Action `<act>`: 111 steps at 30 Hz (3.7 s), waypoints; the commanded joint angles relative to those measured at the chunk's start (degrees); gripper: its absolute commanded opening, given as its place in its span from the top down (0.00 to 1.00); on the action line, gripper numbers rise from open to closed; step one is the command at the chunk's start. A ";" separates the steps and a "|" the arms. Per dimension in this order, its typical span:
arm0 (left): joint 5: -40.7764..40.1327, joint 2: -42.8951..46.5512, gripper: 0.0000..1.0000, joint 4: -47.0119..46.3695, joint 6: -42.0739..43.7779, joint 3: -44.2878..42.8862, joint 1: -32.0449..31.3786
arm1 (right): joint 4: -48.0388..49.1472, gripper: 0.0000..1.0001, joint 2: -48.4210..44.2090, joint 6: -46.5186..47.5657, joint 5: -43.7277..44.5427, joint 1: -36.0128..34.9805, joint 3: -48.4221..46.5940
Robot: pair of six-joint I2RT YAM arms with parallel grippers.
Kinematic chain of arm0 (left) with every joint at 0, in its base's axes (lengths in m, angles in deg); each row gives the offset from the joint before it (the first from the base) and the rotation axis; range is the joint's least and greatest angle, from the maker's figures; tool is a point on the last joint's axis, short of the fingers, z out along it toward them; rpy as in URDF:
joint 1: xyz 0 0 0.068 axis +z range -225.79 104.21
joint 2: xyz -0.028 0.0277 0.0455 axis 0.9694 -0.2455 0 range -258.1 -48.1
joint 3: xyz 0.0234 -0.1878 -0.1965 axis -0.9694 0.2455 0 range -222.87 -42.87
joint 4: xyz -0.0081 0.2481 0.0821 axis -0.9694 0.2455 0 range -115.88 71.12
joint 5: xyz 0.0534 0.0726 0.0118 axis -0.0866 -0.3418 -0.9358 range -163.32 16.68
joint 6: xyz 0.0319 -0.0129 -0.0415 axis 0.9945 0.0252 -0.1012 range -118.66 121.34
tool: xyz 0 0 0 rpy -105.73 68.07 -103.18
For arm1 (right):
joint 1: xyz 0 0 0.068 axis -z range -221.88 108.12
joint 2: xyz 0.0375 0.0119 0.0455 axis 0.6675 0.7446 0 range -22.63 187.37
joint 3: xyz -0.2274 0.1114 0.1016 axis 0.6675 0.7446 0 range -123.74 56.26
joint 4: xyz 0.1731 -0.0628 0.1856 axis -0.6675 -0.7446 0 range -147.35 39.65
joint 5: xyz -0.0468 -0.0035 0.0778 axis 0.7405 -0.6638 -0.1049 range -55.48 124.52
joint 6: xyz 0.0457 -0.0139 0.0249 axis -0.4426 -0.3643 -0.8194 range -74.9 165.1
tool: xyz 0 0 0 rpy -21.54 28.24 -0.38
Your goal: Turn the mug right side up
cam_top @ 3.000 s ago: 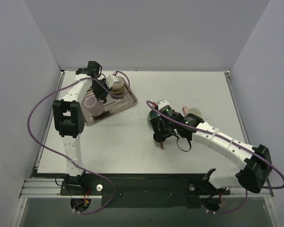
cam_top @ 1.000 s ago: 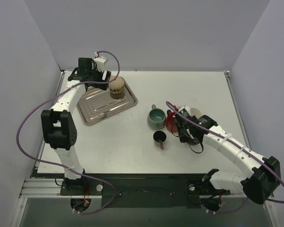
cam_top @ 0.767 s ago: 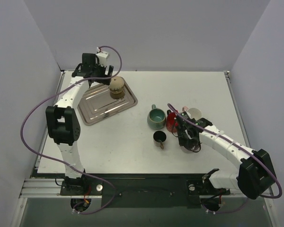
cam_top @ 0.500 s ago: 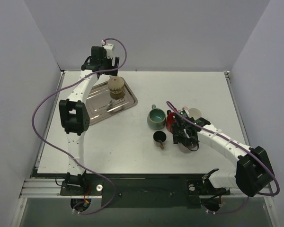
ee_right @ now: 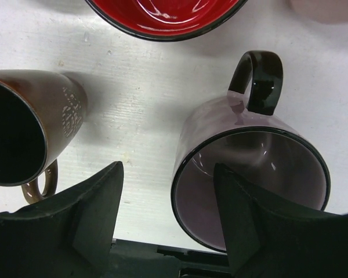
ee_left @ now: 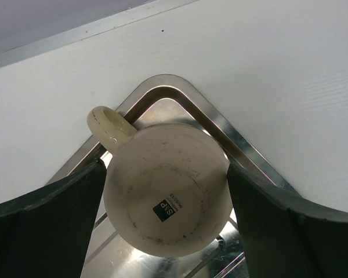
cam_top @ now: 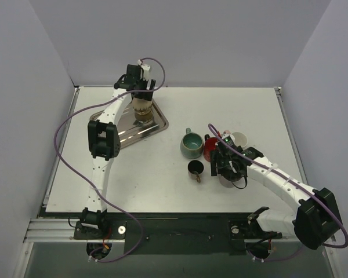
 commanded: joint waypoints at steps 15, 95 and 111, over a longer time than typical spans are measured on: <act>25.70 24.63 0.11 7.52 39.80 34.20 5.60 | -2.82 0.41 -7.71 0.83 2.00 -0.20 0.55; 25.69 32.80 1.00 15.12 25.23 19.91 2.09 | -8.72 0.29 -15.35 9.79 3.59 -2.57 -10.34; 62.12 59.09 1.00 -8.79 -16.74 35.19 -0.27 | 55.49 0.18 -3.14 -7.77 -20.06 -13.56 -18.26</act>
